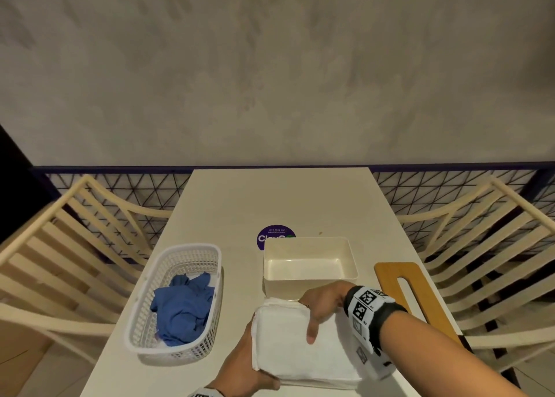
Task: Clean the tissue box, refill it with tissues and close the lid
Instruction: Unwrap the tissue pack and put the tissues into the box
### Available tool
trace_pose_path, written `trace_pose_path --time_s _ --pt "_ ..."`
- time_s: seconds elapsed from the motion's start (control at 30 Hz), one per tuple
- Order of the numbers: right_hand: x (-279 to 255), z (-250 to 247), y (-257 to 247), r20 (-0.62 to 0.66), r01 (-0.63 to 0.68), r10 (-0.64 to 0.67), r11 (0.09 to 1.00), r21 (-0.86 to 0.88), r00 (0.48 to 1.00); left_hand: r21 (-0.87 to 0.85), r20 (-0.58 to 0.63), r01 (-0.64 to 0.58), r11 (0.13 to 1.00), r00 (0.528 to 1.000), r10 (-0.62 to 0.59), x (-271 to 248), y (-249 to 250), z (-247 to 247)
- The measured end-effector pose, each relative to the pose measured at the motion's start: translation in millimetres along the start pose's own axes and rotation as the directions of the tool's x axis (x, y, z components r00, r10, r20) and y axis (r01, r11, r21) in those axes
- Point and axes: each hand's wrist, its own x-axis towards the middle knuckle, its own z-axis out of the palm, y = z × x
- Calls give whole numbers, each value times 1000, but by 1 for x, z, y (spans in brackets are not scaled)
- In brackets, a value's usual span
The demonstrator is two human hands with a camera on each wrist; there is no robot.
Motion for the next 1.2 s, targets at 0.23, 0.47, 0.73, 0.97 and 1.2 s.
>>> trace_pose_path --time_s 0.23,0.47,0.73,0.97,1.2 --pt "-12 -2 4 -73 126 -123 992 29 990 -137 -124 96 986 986 -113 -18 23 -34" --pt "-35 -16 -5 -97 199 -191 977 79 977 -371 -87 -36 928 996 3 4 61 -42" --pt "-42 -16 3 -87 226 -213 954 196 973 -507 -33 38 861 997 -63 6 60 -48" --pt "-43 -21 8 -48 247 -243 936 250 969 -587 119 119 801 991 -60 2 70 -49" --pt "-49 -26 12 -59 242 -237 903 355 970 -566 -140 -57 823 990 -28 8 83 -64"
